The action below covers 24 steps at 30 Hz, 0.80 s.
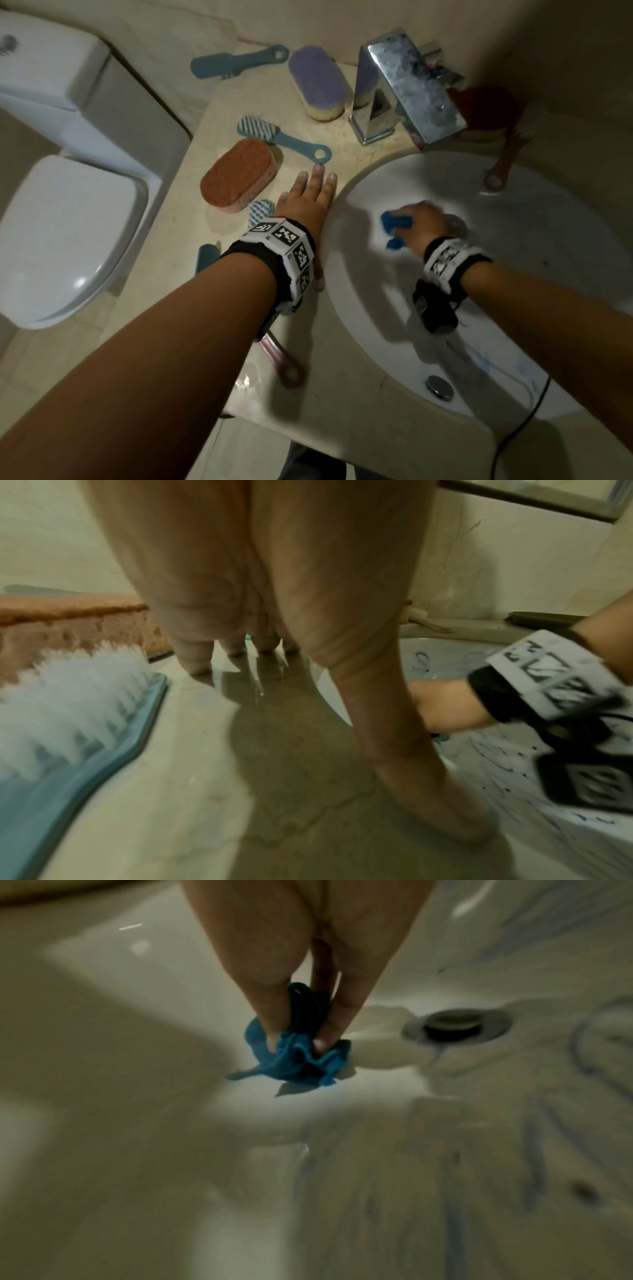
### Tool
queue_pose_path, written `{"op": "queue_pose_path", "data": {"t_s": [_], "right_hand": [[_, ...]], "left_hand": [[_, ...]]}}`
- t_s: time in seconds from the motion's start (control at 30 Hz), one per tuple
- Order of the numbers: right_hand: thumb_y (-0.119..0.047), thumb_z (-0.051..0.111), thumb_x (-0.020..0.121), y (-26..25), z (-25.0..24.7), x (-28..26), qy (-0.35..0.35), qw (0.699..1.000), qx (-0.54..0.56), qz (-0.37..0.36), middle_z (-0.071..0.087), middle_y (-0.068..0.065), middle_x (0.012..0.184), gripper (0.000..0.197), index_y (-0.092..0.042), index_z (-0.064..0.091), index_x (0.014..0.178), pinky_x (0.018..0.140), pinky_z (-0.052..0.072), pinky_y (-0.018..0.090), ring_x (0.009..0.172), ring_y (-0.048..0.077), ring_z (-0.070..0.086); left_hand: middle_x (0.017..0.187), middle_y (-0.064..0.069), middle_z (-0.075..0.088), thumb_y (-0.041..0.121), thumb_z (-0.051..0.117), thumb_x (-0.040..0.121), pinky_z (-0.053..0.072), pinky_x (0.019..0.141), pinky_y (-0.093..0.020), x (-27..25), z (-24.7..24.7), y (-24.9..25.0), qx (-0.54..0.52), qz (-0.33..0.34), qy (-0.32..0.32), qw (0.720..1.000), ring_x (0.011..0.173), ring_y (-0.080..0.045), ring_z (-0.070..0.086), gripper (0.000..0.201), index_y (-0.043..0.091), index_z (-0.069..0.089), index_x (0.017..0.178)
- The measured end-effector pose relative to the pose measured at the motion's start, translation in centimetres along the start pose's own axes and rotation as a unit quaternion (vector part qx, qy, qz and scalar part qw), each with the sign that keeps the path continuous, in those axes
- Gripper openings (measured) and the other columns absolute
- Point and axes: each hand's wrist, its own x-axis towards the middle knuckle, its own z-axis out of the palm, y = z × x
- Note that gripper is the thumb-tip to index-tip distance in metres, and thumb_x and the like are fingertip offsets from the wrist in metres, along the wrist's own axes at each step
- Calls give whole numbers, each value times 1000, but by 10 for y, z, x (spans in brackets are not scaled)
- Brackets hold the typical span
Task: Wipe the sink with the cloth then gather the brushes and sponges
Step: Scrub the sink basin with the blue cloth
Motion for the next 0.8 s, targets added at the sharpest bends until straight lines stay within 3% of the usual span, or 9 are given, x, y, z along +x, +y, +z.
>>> {"op": "queue_pose_path", "data": {"t_s": [0.07, 0.13, 0.23, 0.33, 0.4, 0.53, 0.6, 0.7, 0.8], "right_hand": [[-6, 59, 87, -18, 22, -27, -75, 994, -6, -76, 64, 20, 114, 23, -2, 68, 107, 87, 39, 26, 109, 32, 57], [-3, 57, 87, -21, 30, -36, -83, 988, -26, -125, 64, 24, 107, 18, 5, 68, 100, 86, 34, 27, 105, 36, 54], [-7, 61, 86, 5, 6, -7, 11, 999, -12, -46, 60, 20, 119, 27, -6, 67, 112, 89, 36, 27, 111, 35, 53], [-11, 59, 87, 19, -21, 20, 20, 998, -37, 49, 57, 16, 126, 33, -11, 63, 120, 96, 40, 30, 118, 32, 51], [-12, 63, 85, 10, -19, 11, 0, 1000, -27, 5, 60, 14, 121, 31, -12, 66, 116, 94, 40, 29, 115, 31, 54], [-12, 69, 81, -7, 20, -37, -168, 972, -45, -155, 61, 18, 104, 21, -10, 73, 101, 81, 37, 22, 100, 33, 58], [-10, 67, 82, 0, 29, -42, -125, 982, -23, -139, 63, 18, 105, 20, -8, 73, 101, 82, 36, 22, 103, 32, 58], [-5, 63, 85, 15, 17, -24, -9, 997, 60, -54, 62, 12, 112, 28, -7, 67, 112, 95, 34, 20, 113, 29, 55], [-5, 57, 88, 15, -5, -1, 18, 1000, 19, -5, 61, 12, 111, 30, -8, 64, 117, 96, 38, 25, 116, 32, 53]], "left_hand": [[153, -8, -30, 38, 94, 38, 10, 120, -48, -2, -1, 1, -10, 10, -2, 1000, 145, -30, -17, 162, 15, -24, 146], [153, -8, -31, 38, 94, 38, 9, 120, -48, -3, -2, 1, -5, 11, 2, 1000, 145, -31, -18, 161, 15, -24, 146], [153, -8, -30, 36, 94, 39, 7, 120, -47, -4, -3, 1, -3, 9, 0, 1000, 145, -30, -18, 160, 15, -24, 146], [154, -8, -30, 35, 94, 39, 6, 120, -47, -3, -2, 1, -7, 5, 6, 1000, 145, -30, -18, 160, 15, -24, 146], [153, -8, -30, 35, 94, 39, 6, 120, -47, -4, -3, 3, -4, 6, 2, 1000, 145, -30, -18, 160, 15, -24, 146], [153, -8, -30, 35, 94, 40, 6, 120, -47, -4, -3, 3, 0, 3, -1, 1000, 145, -30, -18, 159, 15, -24, 146], [153, -8, -30, 34, 94, 40, 6, 120, -47, -4, -2, 2, -4, 4, -1, 1000, 145, -30, -18, 159, 15, -23, 146], [153, -8, -30, 34, 94, 39, 6, 120, -48, -3, -2, 2, -6, 4, -1, 1000, 145, -30, -18, 160, 15, -23, 146], [154, -8, -30, 35, 94, 38, 7, 120, -48, -3, -2, 3, -3, 3, 0, 1000, 144, -30, -18, 161, 15, -23, 146]]}}
